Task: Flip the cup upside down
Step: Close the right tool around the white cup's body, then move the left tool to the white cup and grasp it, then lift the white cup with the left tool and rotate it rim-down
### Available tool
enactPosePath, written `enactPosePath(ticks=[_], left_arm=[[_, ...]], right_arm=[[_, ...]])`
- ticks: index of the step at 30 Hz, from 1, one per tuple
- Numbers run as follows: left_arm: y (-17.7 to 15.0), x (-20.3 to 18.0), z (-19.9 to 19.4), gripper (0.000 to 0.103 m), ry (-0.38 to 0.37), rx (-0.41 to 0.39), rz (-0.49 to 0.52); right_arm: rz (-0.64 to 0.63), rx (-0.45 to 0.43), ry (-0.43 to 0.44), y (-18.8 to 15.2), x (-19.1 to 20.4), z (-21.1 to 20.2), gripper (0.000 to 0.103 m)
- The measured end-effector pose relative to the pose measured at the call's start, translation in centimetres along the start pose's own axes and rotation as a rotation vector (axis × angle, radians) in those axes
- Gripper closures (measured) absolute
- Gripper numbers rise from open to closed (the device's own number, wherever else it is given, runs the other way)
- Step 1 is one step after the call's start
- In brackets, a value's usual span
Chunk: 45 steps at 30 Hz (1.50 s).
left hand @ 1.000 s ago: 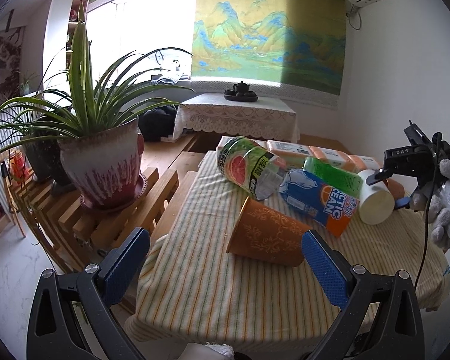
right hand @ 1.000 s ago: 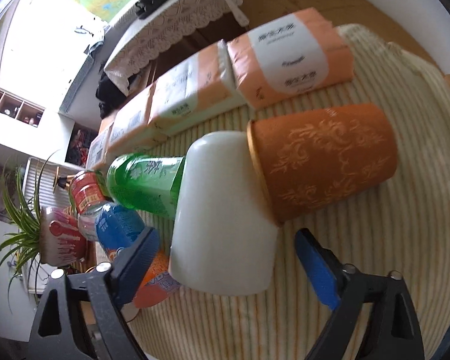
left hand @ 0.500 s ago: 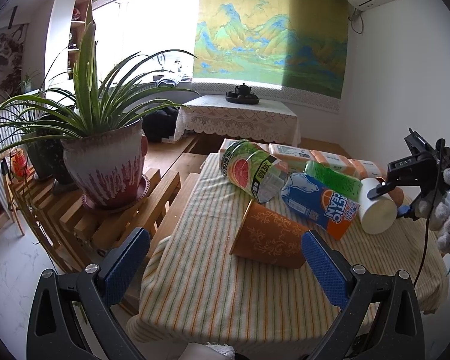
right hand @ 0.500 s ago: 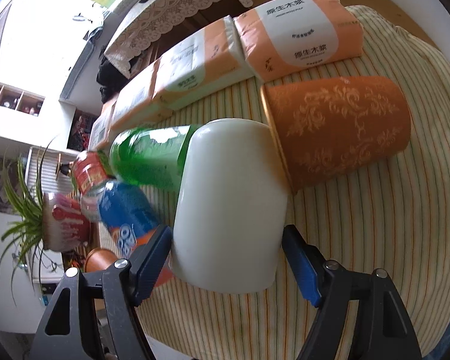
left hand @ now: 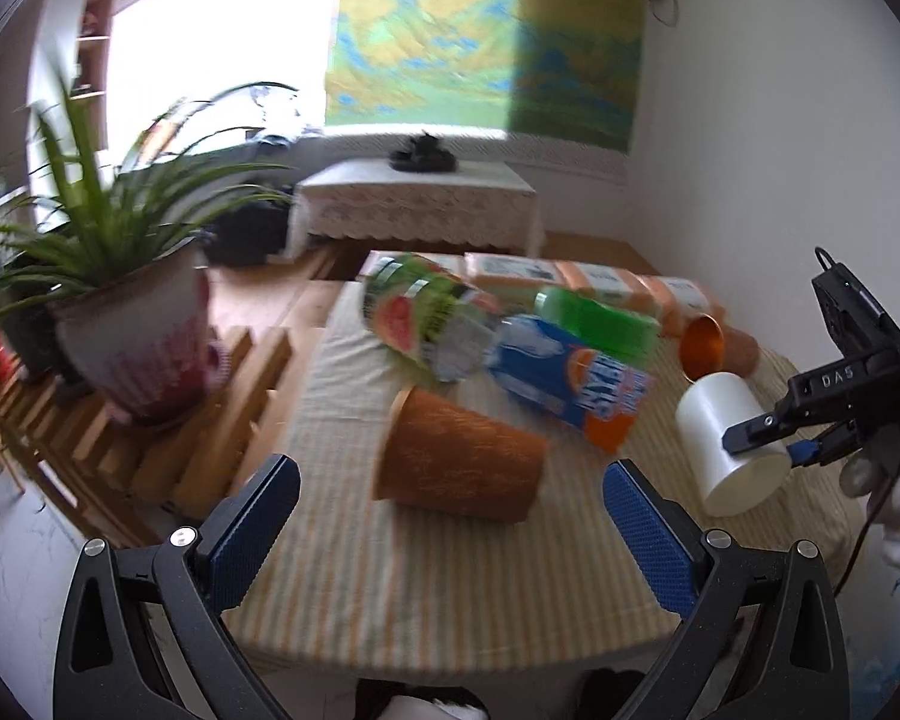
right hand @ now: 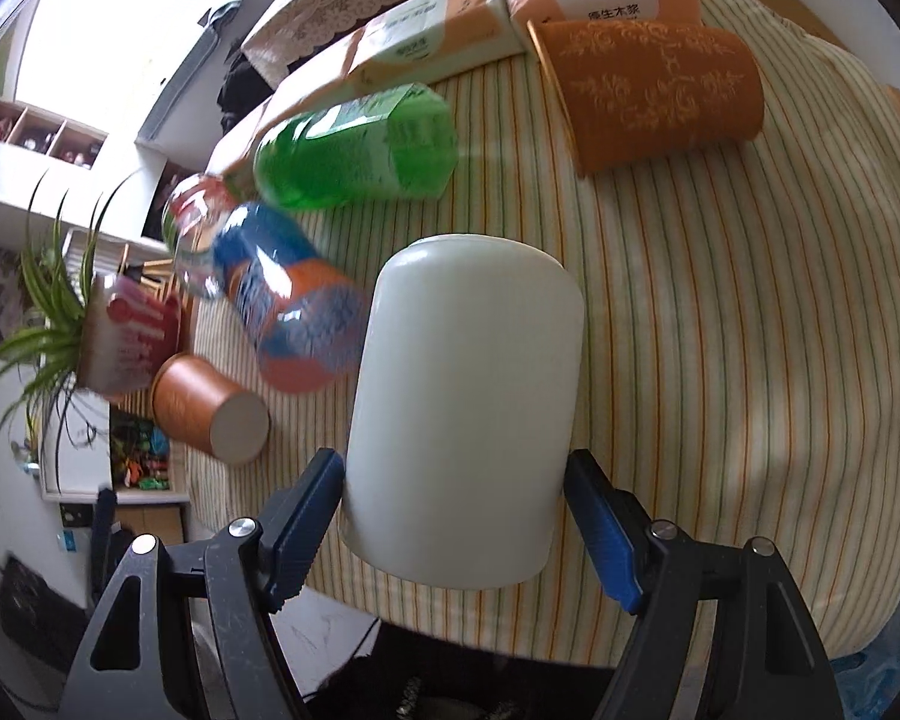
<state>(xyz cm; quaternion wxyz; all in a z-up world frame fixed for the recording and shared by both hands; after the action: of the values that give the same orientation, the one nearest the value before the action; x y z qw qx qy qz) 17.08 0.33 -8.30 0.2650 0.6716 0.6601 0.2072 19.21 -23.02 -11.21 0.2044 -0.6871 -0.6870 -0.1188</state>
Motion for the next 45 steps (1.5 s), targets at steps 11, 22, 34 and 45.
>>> enactPosePath(ticks=[11, 22, 34, 45], left_arm=[[4.3, -8.5, 4.2, 0.000, -0.180, 0.232, 0.081], [5.7, -16.9, 11.0, 0.003, -0.263, 0.537, 0.056], [4.4, -21.6, 15.0, 0.018, -0.236, 0.662, 0.028], [4.4, -21.9, 17.1, 0.024, -0.182, 0.675, 0.021]], right_arm=[[-0.115, -0.183, -0.041, -2.7, -0.9, -3.8, 0.030], [-0.105, -0.378, -0.018, -9.1, -4.3, -8.8, 0.030], [-0.096, -0.501, -0.149, -12.3, -7.0, -10.4, 0.030], [-0.124, -0.635, -0.362, -14.1, -7.4, -11.7, 0.030]])
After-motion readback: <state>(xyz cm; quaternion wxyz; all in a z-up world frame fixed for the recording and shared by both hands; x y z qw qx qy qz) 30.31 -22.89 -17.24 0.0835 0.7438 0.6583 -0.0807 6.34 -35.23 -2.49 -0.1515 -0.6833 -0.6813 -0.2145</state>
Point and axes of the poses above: each gripper's, at about its wrist camera, not at the fingertips, and z roughly the way its jaws point, x to its left, y to its top, the point moved 8 cm from there along z, roughly the way its jaws point, and after that the axes turned 14 degrees about x, right-handed, at the moved point
